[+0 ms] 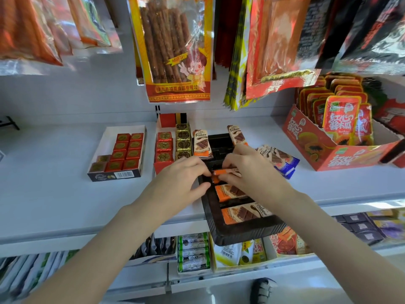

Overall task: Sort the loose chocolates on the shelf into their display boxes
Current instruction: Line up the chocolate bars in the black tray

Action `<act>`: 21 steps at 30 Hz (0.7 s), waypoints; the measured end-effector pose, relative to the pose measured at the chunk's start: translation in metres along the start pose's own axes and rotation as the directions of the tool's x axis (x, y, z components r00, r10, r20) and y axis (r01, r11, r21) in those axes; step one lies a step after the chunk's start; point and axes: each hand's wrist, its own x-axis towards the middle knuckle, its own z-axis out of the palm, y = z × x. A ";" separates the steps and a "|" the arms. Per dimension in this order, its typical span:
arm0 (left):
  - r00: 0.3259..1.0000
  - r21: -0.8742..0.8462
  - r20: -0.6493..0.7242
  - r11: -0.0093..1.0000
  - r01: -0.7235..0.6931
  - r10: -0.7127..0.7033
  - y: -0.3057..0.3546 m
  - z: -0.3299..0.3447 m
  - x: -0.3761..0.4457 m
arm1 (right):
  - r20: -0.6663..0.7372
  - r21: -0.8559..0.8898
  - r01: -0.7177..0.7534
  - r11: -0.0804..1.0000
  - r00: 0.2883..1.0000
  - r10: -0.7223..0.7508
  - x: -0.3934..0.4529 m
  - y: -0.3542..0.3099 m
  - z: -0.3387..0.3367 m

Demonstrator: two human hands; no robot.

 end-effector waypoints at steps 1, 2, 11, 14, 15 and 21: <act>1.000 -0.002 0.009 1.000 0.000 0.000 -0.001 0.000 0.000 | 0.055 0.086 -0.016 0.996 0.998 0.011 -0.001 0.004 -0.002; 1.000 -0.002 0.020 1.000 0.002 -0.002 -0.001 0.000 0.000 | 0.090 0.142 -0.016 0.990 0.996 0.003 -0.003 0.007 -0.004; 0.994 -0.081 0.113 0.997 -0.001 0.010 -0.003 -0.008 -0.007 | 0.226 0.202 0.007 0.979 0.973 -0.053 -0.007 0.018 -0.025; 0.992 -0.079 0.130 0.997 0.005 0.006 -0.002 -0.009 -0.007 | -0.028 0.221 -0.206 0.953 0.976 0.218 0.007 0.041 -0.029; 0.991 -0.082 0.135 0.997 0.009 0.002 -0.002 -0.009 -0.007 | -0.066 0.236 -0.295 0.926 0.946 0.318 0.014 0.047 -0.026; 0.983 -0.102 0.186 0.994 0.033 -0.014 0.000 -0.009 -0.006 | -0.060 0.250 -0.450 0.857 0.877 0.478 0.032 0.041 0.005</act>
